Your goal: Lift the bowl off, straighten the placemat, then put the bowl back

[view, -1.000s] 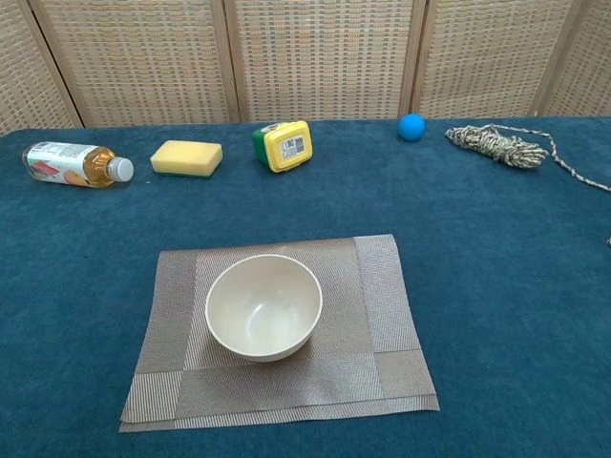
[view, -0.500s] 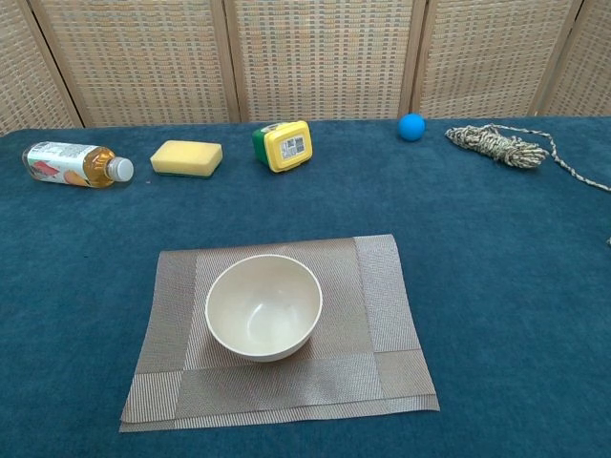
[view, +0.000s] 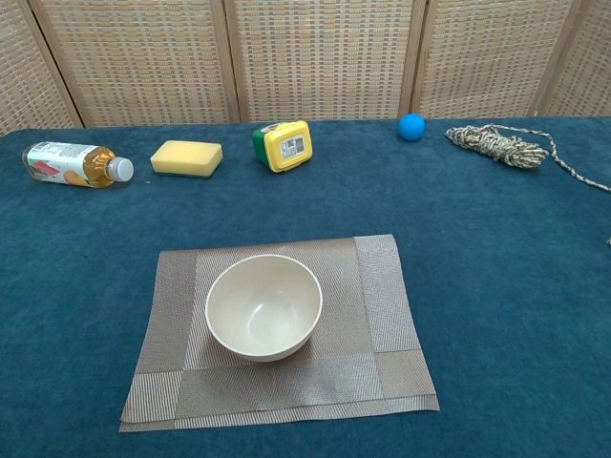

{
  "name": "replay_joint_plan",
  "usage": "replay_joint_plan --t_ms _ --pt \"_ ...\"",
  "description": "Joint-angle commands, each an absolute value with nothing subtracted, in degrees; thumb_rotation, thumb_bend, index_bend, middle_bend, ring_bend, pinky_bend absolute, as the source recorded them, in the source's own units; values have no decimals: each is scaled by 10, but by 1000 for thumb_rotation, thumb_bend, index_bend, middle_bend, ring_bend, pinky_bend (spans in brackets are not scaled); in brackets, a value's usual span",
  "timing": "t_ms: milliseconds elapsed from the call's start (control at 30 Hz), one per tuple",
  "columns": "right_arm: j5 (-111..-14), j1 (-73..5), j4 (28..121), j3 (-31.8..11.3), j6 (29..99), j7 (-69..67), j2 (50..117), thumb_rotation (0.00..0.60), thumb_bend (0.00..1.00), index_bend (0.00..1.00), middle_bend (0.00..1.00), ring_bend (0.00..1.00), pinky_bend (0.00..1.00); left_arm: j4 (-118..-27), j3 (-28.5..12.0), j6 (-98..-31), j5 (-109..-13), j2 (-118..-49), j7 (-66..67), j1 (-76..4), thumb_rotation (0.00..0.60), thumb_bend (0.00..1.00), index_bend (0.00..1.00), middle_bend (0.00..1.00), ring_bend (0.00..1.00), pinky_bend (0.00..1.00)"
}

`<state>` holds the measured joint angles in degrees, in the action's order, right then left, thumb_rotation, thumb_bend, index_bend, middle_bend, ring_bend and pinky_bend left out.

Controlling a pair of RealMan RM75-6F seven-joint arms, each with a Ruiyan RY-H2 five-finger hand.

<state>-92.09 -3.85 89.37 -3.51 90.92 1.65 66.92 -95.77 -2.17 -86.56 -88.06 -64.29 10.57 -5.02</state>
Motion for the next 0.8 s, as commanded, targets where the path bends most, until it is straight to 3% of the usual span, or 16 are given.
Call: replay_joint_plan --t_ms 33,233,400,800 --pt "-919 -39 895 -34 905 17 669 600 98 0 0 0 0 -958 -26 -852 -899 -648 112 -70 600 33 15 0 0 0" --pt "-919 -39 897 -36 907 11 666 600 98 0 0 0 0 -967 -33 -803 -941 -666 154 -123 600 56 180 0 0 0" --pt "-907 -36 900 -43 912 -14 656 600 98 0 0 0 0 -985 -44 -718 -957 -719 205 -192 600 199 366 0 0 0" --pt "-888 -34 897 -54 911 -62 641 600 98 0 0 0 0 -969 -56 -609 -901 -830 304 -271 600 199 429 0 0 0"
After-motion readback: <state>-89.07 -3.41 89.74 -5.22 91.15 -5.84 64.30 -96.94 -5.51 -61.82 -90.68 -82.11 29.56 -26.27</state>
